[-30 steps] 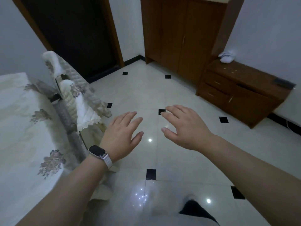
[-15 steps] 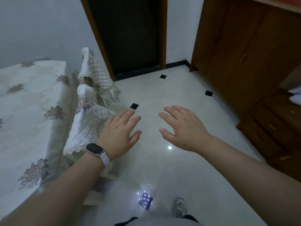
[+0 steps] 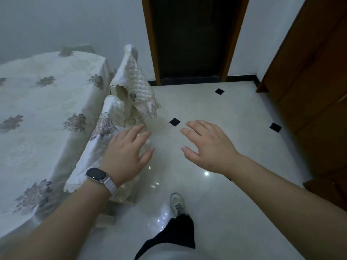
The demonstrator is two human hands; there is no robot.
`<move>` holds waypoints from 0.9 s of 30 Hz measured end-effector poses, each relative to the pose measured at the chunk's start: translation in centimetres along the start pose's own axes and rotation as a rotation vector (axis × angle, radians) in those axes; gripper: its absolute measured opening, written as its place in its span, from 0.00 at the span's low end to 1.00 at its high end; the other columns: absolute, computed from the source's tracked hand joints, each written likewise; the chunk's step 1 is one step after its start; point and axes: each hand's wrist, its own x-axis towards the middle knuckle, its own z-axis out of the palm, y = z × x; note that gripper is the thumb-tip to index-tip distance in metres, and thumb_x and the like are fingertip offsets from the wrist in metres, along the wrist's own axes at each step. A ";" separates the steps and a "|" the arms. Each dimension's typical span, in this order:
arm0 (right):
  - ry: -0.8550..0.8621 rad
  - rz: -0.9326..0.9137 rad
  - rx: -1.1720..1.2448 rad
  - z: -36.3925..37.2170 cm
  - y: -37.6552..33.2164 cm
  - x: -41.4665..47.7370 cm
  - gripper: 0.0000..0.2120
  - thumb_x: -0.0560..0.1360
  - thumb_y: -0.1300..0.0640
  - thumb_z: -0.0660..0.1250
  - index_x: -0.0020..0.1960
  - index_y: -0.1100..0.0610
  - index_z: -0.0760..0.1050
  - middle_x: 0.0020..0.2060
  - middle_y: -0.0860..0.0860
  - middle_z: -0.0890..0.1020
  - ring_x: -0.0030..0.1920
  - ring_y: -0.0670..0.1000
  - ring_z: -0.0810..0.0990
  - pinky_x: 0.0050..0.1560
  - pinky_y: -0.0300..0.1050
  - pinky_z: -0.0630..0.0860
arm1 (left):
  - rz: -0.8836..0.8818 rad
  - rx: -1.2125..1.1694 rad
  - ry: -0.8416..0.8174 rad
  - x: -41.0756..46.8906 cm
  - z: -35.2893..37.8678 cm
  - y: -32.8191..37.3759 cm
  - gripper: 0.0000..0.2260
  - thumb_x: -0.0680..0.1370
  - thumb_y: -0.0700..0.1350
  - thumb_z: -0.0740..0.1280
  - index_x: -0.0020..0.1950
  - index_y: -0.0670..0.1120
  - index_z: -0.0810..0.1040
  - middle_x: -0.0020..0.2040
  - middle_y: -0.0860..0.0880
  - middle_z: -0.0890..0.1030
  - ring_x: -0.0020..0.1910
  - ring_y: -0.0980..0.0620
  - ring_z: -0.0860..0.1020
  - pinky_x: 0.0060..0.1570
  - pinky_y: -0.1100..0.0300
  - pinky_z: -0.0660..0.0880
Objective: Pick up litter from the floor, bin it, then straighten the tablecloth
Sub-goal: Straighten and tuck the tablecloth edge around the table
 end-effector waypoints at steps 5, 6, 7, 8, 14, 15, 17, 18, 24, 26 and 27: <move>-0.061 -0.022 -0.033 1.9 3.6 7.0 0.25 0.75 0.42 0.57 0.65 0.55 0.75 0.64 0.53 0.76 0.65 0.57 0.73 0.64 0.53 0.69 | -0.089 -0.054 0.041 6.2 3.4 -2.8 0.22 0.76 0.56 0.60 0.63 0.45 0.78 0.65 0.43 0.76 0.63 0.40 0.74 0.59 0.46 0.71; -0.081 -0.028 -0.040 2.3 4.3 8.5 0.25 0.75 0.42 0.57 0.65 0.55 0.75 0.64 0.53 0.76 0.65 0.57 0.73 0.63 0.53 0.69 | -0.109 -0.062 0.036 7.5 4.1 -3.5 0.21 0.76 0.55 0.61 0.62 0.44 0.79 0.64 0.42 0.77 0.62 0.40 0.74 0.59 0.46 0.72; -0.102 -0.034 -0.043 2.5 4.9 10.1 0.26 0.75 0.41 0.56 0.65 0.55 0.75 0.64 0.53 0.76 0.65 0.56 0.72 0.64 0.53 0.68 | -0.129 -0.069 0.026 8.7 4.8 -4.2 0.21 0.76 0.55 0.61 0.62 0.44 0.79 0.64 0.42 0.77 0.62 0.40 0.74 0.58 0.46 0.72; -0.121 -0.043 -0.048 2.8 5.5 11.7 0.26 0.75 0.41 0.55 0.65 0.55 0.75 0.64 0.53 0.76 0.65 0.56 0.72 0.64 0.52 0.68 | -0.149 -0.079 0.018 9.8 5.4 -5.0 0.21 0.76 0.55 0.61 0.62 0.44 0.79 0.64 0.42 0.77 0.62 0.40 0.75 0.58 0.46 0.72; -0.144 -0.150 -0.065 4.1 6.8 21.6 0.24 0.76 0.42 0.59 0.66 0.54 0.74 0.65 0.52 0.75 0.66 0.55 0.71 0.65 0.52 0.66 | -0.252 -0.089 -0.036 15.6 6.7 -10.2 0.23 0.76 0.57 0.59 0.64 0.46 0.77 0.67 0.44 0.75 0.64 0.42 0.73 0.60 0.46 0.71; -0.136 -0.168 -0.055 4.3 6.8 22.9 0.24 0.75 0.42 0.59 0.66 0.54 0.74 0.65 0.52 0.75 0.66 0.55 0.71 0.65 0.52 0.66 | -0.272 -0.087 -0.037 16.2 6.7 -11.0 0.23 0.75 0.57 0.59 0.65 0.46 0.77 0.67 0.44 0.75 0.64 0.41 0.73 0.60 0.45 0.71; -0.127 -0.208 -0.039 4.7 6.6 25.3 0.24 0.75 0.43 0.60 0.65 0.54 0.74 0.64 0.53 0.75 0.65 0.56 0.71 0.65 0.52 0.67 | -0.304 -0.081 -0.015 17.1 6.7 -12.3 0.22 0.75 0.55 0.61 0.64 0.45 0.77 0.65 0.43 0.76 0.63 0.40 0.74 0.59 0.45 0.72; -0.126 -0.231 -0.036 4.9 6.7 26.5 0.23 0.75 0.43 0.60 0.65 0.54 0.74 0.64 0.53 0.76 0.65 0.56 0.71 0.64 0.52 0.67 | -0.317 -0.073 0.001 17.4 6.8 -13.0 0.22 0.75 0.55 0.61 0.63 0.45 0.78 0.65 0.42 0.76 0.62 0.40 0.74 0.58 0.45 0.72; -0.145 -0.369 -0.017 7.5 7.8 33.6 0.25 0.75 0.41 0.59 0.66 0.53 0.73 0.64 0.52 0.75 0.64 0.54 0.71 0.63 0.50 0.67 | -0.497 -0.007 -0.024 18.7 8.1 -16.2 0.21 0.74 0.56 0.61 0.62 0.47 0.78 0.64 0.44 0.76 0.62 0.41 0.74 0.56 0.47 0.72; -0.144 -0.426 0.003 8.8 8.2 35.7 0.25 0.75 0.41 0.60 0.66 0.53 0.73 0.64 0.52 0.75 0.64 0.54 0.72 0.62 0.51 0.69 | -0.566 0.014 -0.020 19.1 8.6 -16.8 0.20 0.74 0.54 0.66 0.62 0.46 0.78 0.64 0.43 0.77 0.62 0.41 0.75 0.56 0.48 0.72; -0.146 -0.456 0.014 9.4 8.4 36.9 0.24 0.74 0.41 0.60 0.66 0.53 0.73 0.64 0.52 0.75 0.64 0.54 0.72 0.63 0.52 0.69 | -0.597 0.018 -0.020 19.4 8.9 -17.1 0.19 0.74 0.53 0.67 0.62 0.46 0.78 0.63 0.43 0.77 0.61 0.40 0.75 0.56 0.47 0.72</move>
